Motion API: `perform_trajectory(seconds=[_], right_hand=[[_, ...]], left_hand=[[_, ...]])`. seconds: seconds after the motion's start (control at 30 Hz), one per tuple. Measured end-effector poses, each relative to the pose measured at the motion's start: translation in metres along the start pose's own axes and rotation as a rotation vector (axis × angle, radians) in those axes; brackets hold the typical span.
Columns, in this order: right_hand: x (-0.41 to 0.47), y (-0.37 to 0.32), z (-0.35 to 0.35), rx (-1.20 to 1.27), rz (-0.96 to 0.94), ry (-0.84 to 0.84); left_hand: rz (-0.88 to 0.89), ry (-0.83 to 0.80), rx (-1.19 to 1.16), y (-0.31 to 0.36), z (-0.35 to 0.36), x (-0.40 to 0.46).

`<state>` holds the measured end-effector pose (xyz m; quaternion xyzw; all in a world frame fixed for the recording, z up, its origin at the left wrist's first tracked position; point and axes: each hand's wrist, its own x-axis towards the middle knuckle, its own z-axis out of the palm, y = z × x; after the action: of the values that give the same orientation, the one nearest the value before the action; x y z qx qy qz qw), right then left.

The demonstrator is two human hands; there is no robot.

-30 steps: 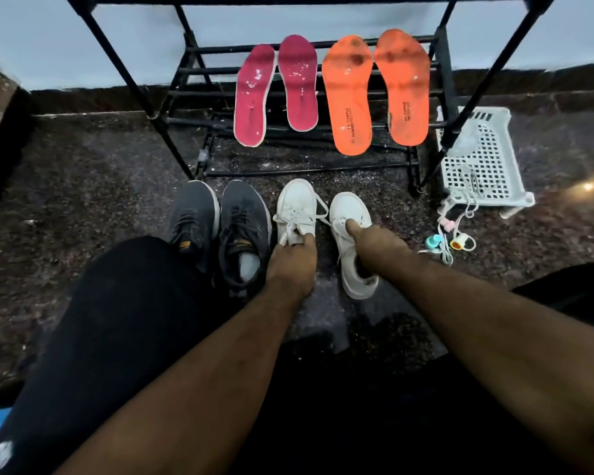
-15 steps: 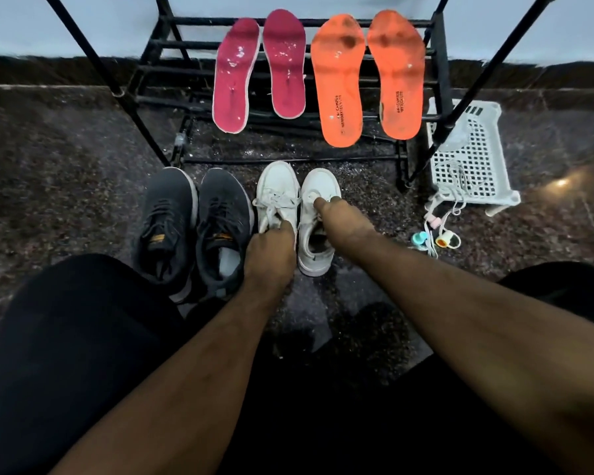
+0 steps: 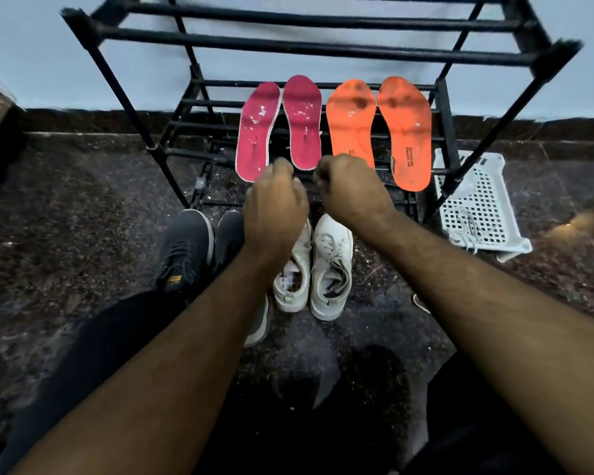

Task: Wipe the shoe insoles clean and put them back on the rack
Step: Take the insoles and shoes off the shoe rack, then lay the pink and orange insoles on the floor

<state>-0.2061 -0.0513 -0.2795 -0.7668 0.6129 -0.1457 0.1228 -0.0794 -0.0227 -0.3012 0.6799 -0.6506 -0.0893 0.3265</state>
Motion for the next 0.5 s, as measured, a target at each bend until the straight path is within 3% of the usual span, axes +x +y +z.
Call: perform_trajectory(seconds=[0.17,0.33,0.5], right_hand=[[0.071,-0.009,0.004,-0.079,-0.011,0.141],[0.129,-0.018,0.015,-0.139,0.061,0.142],[0.132,-0.019,0.047,-0.170,0.167,0.035]], left_hand=[[-0.158,-0.008,0.180,-0.027,-0.009,0.069],[-0.308,-0.013,0.022,-0.049,0.002,0.119],[-0.460,-0.052,-0.109,-0.058,0.019,0.147]])
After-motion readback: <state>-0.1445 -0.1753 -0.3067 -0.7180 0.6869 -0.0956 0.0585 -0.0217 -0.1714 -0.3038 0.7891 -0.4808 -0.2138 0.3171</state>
